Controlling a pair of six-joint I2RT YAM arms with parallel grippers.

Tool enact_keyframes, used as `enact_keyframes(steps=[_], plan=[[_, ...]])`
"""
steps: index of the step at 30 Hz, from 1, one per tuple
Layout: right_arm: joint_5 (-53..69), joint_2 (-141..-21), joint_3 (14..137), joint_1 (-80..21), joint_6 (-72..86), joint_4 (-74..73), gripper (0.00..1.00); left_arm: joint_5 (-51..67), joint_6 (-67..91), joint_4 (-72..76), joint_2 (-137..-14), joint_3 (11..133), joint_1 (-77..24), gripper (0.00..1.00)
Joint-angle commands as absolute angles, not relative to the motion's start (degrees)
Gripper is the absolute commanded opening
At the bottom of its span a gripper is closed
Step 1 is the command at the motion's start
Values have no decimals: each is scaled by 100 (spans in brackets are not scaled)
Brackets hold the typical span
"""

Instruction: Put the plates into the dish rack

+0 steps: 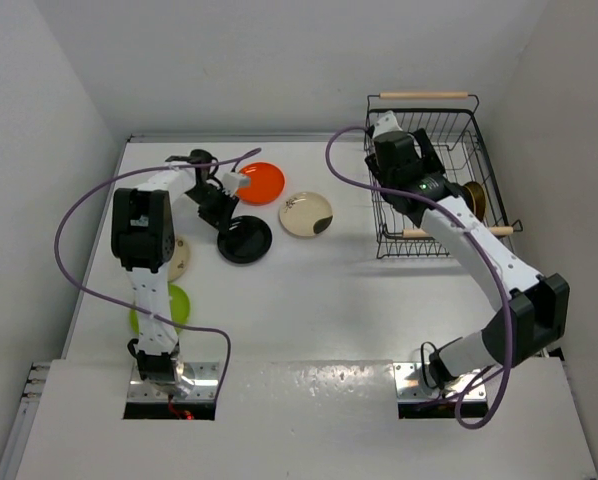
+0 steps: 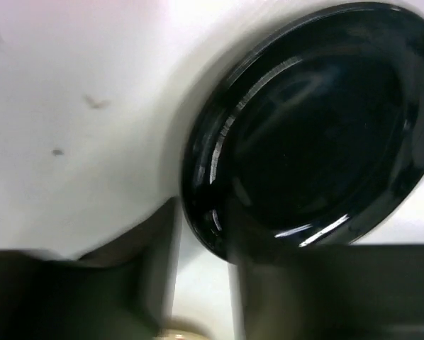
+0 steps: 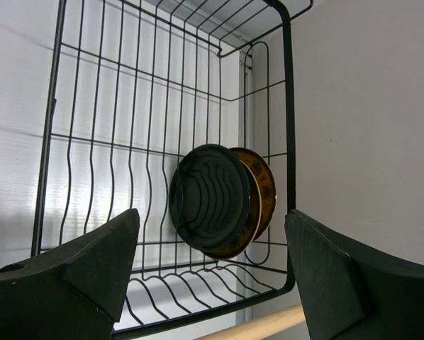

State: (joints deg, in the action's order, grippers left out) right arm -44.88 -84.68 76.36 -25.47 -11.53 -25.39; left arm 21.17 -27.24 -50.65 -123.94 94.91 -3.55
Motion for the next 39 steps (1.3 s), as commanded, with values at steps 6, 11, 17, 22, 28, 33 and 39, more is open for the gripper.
enact_keyframes(steps=[6, 11, 17, 22, 28, 33, 39], plan=[[-4089, -8139, 7620, -2926, -915, -2706, 85, 3584, -3260, -6274, -12560, 10089, -316, 0], [-544, -8244, 7682, -3032, -71, -2980, 89, 4595, -3865, -7039, -12130, 10906, -430, 0], [1728, -8999, 7611, -3296, 1220, -1777, 89, 5861, -4868, -7418, -11225, 11066, -720, 0], [2161, -9728, 7813, -3331, 1906, -1029, 83, 6055, -4852, -7418, -10907, 11127, -905, 0], [2610, -10011, 7840, -3357, 2364, -782, 23, 5864, -4589, -7365, -10854, 11197, -905, 0], [2101, -9424, 7498, -3244, 2251, -694, 0, 4924, -3808, -6788, -10854, 11250, -905, 23], [-251, -8666, 8312, -2630, 1216, -2152, 0, 3385, -2875, -6014, -10854, 11435, -669, 80]])
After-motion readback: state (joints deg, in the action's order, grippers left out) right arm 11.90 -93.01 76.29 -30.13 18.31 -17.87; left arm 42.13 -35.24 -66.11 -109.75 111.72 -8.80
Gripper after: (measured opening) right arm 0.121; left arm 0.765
